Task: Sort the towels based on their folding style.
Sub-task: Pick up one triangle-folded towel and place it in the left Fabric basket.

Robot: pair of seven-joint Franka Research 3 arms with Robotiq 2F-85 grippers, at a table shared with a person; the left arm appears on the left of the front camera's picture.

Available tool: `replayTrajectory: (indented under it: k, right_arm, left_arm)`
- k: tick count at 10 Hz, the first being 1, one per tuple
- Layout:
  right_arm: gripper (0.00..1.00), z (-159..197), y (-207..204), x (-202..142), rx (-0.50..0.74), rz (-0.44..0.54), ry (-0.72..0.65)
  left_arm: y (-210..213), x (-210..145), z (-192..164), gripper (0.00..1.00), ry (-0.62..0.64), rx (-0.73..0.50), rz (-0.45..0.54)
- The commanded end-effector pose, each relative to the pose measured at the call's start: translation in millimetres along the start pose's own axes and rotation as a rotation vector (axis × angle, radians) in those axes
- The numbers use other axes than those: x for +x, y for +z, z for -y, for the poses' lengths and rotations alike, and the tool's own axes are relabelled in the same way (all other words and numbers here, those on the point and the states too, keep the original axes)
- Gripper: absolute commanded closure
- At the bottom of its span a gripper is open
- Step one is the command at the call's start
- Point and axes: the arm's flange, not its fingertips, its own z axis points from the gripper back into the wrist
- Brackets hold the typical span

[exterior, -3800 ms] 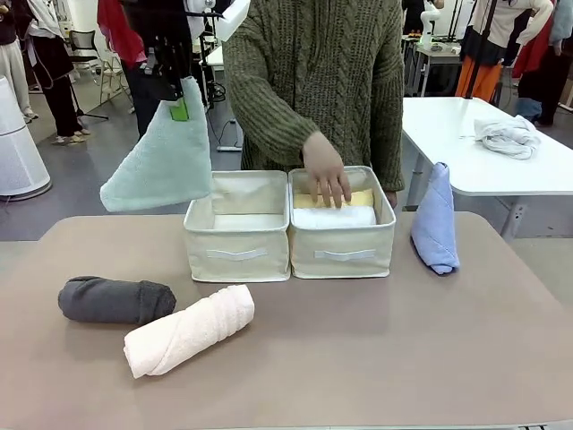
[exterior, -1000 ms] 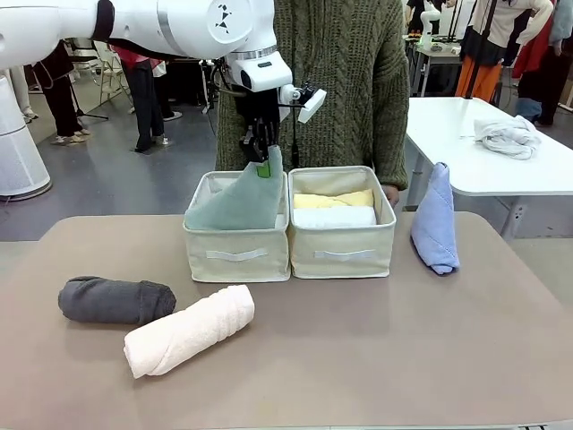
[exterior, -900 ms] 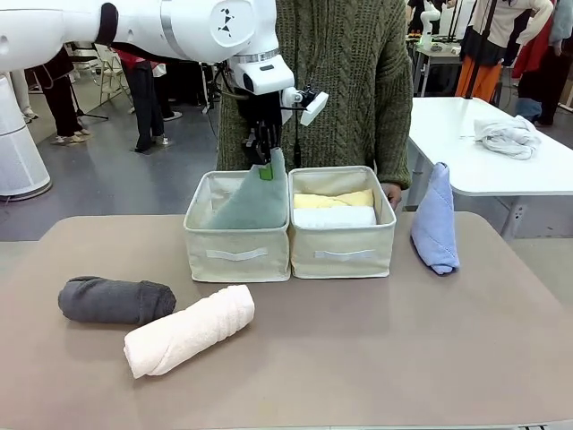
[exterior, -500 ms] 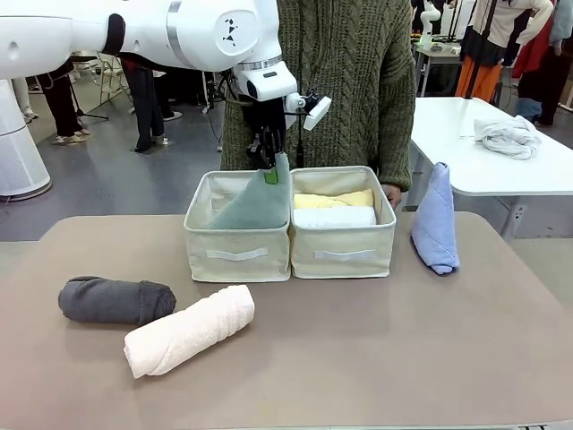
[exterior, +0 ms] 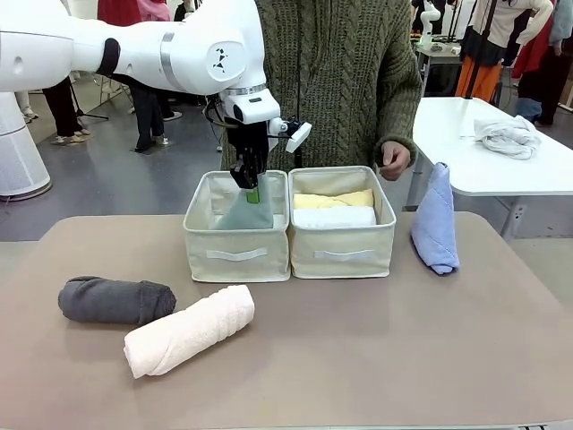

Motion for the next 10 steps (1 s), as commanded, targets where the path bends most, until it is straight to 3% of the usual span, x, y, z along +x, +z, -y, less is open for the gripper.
replayTrajectory:
  k: [1,2,3,4,7,8,10]
  right_arm:
    - [0.00,0,0,0,0.012,0.013,0.010]
    - [0.00,0,0,0,0.012,0.013,0.010]
    - [0.00,0,0,0,0.012,0.013,0.010]
    - [0.00,0,0,0,0.012,0.013,0.010]
    - [0.00,0,0,0,0.012,0.013,0.010]
    - [0.00,0,0,0,0.012,0.013,0.010]
    - [0.00,0,0,0,0.012,0.013,0.010]
  left_arm:
    - [0,-3,10,0.83,0.010,0.004,0.011]
    - [1,-3,10,0.40,0.009,0.000,0.016]
    - [3,-3,12,0.24,0.005,0.007,0.025]
    - [6,-1,12,0.00,-0.004,0.008,0.023]
    - [12,0,15,0.03,-0.004,0.012,0.015]
    - [40,-10,31,0.00,0.033,0.040,0.008]
    - [117,-69,103,0.00,0.115,0.136,0.004]
